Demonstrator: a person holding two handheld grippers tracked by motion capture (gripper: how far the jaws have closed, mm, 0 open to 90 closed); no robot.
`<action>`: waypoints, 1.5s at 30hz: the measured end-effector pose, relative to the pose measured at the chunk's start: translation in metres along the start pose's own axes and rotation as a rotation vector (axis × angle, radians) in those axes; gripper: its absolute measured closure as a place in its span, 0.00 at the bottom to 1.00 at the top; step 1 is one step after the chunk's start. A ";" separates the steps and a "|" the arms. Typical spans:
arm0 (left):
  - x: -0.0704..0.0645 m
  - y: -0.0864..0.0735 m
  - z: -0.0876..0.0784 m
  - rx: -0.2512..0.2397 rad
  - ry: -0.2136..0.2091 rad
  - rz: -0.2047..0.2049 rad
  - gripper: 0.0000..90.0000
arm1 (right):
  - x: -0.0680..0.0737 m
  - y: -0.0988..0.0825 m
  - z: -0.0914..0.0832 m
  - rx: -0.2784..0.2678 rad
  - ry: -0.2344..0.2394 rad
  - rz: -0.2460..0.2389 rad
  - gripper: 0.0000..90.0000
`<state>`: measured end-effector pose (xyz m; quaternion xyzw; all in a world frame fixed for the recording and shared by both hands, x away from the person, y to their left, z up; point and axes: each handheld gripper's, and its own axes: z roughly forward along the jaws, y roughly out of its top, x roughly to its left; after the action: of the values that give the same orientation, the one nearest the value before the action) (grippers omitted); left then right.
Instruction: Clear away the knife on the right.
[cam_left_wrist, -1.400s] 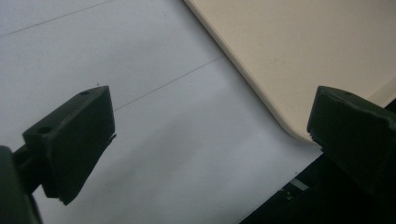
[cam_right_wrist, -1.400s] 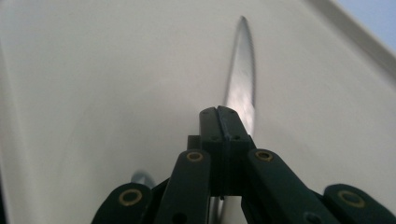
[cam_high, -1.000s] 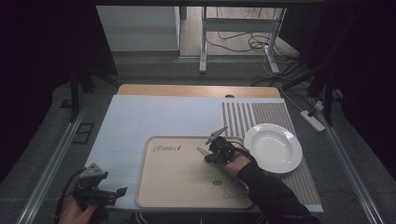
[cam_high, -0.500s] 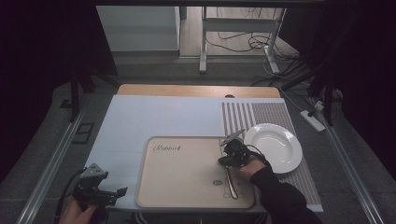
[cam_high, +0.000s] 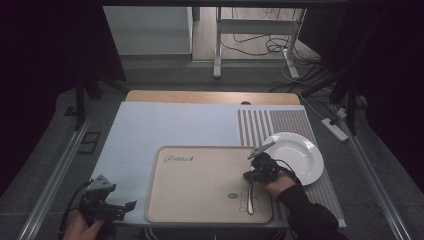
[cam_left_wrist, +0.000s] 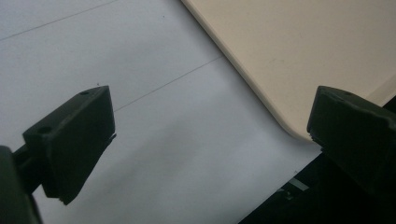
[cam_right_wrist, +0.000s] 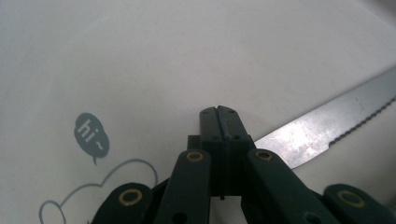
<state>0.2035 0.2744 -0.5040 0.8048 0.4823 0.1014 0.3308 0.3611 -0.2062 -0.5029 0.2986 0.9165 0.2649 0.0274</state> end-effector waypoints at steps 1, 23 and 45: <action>0.000 0.000 0.000 0.000 0.000 0.002 0.02 | -0.001 -0.002 -0.001 0.001 -0.003 0.004 1.00; 0.000 0.000 0.000 0.001 -0.003 -0.002 0.02 | -0.008 -0.017 -0.015 -0.021 -0.022 0.049 0.95; 0.004 -0.001 -0.003 -0.027 -0.037 -0.019 0.03 | 0.003 -0.011 -0.026 -0.116 -0.073 0.078 0.51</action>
<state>0.2034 0.2795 -0.5034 0.7973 0.4823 0.0901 0.3515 0.3476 -0.2242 -0.4862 0.3417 0.8856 0.3073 0.0678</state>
